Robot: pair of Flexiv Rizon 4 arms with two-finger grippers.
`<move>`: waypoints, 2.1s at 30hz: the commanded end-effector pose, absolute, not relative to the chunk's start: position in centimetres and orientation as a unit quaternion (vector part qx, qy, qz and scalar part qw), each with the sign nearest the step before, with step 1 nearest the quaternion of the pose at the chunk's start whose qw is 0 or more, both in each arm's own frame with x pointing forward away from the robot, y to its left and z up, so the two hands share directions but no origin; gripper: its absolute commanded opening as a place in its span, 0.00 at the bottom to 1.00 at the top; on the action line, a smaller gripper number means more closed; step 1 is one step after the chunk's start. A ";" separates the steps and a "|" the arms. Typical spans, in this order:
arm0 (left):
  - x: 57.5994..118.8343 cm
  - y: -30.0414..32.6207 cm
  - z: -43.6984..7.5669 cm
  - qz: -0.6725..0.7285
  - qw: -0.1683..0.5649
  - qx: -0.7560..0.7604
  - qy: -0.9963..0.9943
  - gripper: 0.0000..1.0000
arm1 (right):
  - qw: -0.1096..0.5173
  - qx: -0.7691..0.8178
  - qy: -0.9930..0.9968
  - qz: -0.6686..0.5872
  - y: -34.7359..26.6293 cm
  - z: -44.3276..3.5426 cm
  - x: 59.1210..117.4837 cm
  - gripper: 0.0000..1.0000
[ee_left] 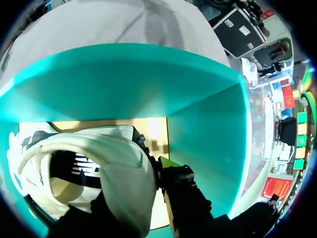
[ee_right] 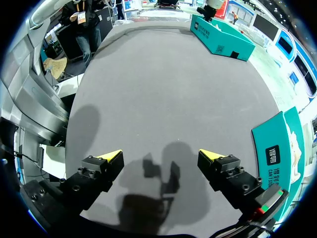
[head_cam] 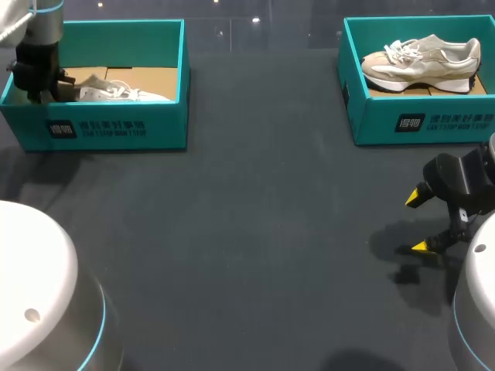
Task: Take the shoe out of the shoebox, open the shoe tongue, remove and reinsert the insole, then place the shoe into the shoebox
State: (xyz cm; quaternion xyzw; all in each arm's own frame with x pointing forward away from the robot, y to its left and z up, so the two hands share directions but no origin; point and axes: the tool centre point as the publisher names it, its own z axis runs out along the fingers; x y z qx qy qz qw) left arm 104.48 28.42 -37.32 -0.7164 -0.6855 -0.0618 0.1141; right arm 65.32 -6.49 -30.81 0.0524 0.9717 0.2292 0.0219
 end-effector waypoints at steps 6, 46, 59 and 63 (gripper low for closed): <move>104.6 28.4 -37.9 -0.062 0.104 -0.718 -0.686 0.24 | 0.023 0.053 0.972 0.228 -6.4 -30.8 65.2 1.00; 101.2 27.5 -22.4 -0.067 0.041 -0.713 -0.697 1.00 | 0.023 0.053 0.972 0.228 -6.4 -30.8 65.2 1.00; 99.2 28.4 -16.4 -0.052 0.022 -0.708 -0.704 1.00 | 0.023 0.053 0.972 0.228 -6.4 -30.8 65.2 1.00; 98.7 28.4 -15.4 -0.046 0.018 -0.709 -0.703 1.00 | 0.023 0.053 0.972 0.228 -6.4 -30.8 65.2 1.00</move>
